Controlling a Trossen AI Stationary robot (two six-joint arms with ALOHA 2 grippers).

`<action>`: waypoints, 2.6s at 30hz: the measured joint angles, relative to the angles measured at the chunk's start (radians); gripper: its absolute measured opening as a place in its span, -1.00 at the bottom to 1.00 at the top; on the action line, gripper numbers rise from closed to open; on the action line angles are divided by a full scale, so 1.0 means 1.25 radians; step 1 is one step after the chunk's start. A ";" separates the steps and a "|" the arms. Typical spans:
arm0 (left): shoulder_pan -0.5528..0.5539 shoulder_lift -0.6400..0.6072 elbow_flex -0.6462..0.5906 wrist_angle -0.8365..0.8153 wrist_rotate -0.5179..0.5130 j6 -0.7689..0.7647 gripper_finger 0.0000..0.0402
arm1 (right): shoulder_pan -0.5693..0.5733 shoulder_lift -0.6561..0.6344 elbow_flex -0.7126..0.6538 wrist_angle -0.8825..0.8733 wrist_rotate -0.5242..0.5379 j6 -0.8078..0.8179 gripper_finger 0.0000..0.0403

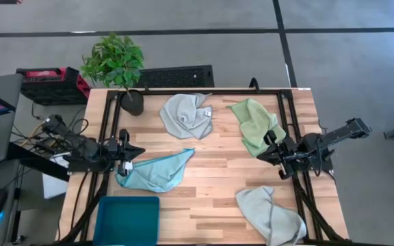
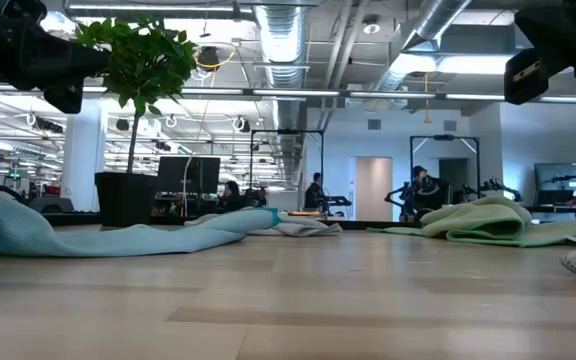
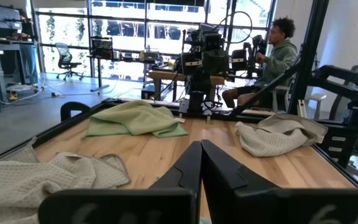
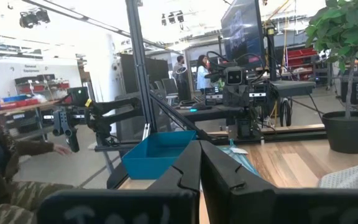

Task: Fold microfiber towels

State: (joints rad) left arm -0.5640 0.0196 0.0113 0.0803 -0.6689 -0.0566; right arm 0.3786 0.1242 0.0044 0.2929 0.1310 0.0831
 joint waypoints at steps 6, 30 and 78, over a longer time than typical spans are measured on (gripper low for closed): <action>0.000 0.000 0.000 0.000 0.000 0.000 -1.00 | 0.007 0.000 0.001 0.039 -0.073 0.063 -0.85; 0.000 0.000 0.000 0.000 0.000 0.000 -1.00 | 0.067 0.072 0.294 -0.307 -0.138 -0.228 -0.85; 0.001 0.368 0.413 -0.425 -0.167 -0.130 -1.00 | 0.062 0.588 0.594 -0.198 -0.086 -0.105 -0.85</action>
State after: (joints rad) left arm -0.5629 0.4797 0.5275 -0.4515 -0.8774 -0.2194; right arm 0.4564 0.8589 0.7467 0.0458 0.0241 -0.0484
